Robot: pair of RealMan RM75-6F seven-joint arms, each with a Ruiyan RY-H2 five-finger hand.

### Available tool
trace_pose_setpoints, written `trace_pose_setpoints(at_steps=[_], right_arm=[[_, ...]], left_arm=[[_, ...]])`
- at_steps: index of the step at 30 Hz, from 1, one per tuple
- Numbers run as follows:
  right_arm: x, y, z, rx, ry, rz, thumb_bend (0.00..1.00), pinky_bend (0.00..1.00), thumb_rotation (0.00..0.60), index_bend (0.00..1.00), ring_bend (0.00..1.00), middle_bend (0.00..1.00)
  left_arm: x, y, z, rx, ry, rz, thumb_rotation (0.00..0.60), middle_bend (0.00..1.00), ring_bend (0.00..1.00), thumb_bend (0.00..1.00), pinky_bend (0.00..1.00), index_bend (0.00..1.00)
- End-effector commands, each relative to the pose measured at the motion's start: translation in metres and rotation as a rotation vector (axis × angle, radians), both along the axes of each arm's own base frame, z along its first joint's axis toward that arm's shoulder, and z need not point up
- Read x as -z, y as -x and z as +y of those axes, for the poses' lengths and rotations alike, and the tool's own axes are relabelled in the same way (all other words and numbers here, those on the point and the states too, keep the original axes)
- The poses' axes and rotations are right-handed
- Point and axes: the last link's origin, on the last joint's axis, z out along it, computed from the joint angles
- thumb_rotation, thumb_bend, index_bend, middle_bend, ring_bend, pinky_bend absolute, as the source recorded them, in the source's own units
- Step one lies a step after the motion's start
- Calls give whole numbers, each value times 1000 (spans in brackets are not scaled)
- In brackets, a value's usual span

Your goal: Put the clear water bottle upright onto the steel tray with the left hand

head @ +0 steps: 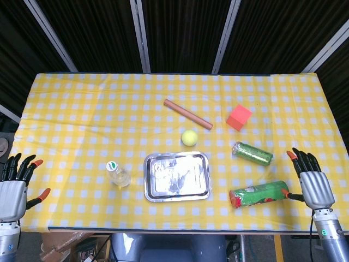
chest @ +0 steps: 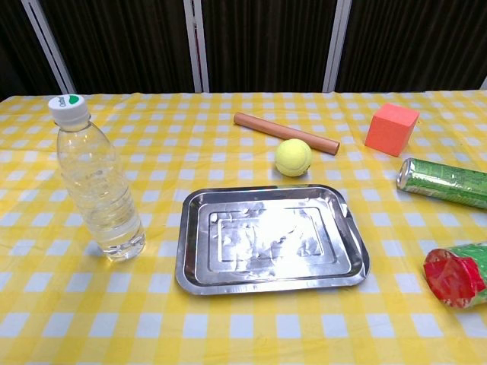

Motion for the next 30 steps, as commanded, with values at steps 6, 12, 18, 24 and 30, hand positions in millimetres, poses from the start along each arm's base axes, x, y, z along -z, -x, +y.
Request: trace_pose_setpoints(at_steps=[6, 12, 18, 24, 30], right_arm=[[-5, 0, 7, -3, 12, 3, 50, 0, 600, 9, 0, 0], [-9, -1, 9, -5, 27, -4, 49, 0, 600, 10, 0, 0], [-7, 1, 8, 2, 15, 1, 49, 0, 600, 9, 0, 0], [-4, 3, 6, 15, -4, -5, 50, 0, 600, 10, 0, 0], [-5, 2, 6, 9, -1, -15, 49, 0, 600, 10, 0, 0]], left_arm=[[6, -7, -1, 23, 14, 4, 600, 142, 0, 192, 0, 224], [8, -7, 3, 22, 23, -8, 600, 143, 0, 192, 0, 223], [15, -8, 5, 14, 75, -80, 600, 142, 0, 191, 0, 216], [38, -21, 15, -10, 315, -455, 600, 125, 0, 191, 0, 214], [55, -37, 41, -34, 465, -729, 600, 121, 0, 190, 0, 214]])
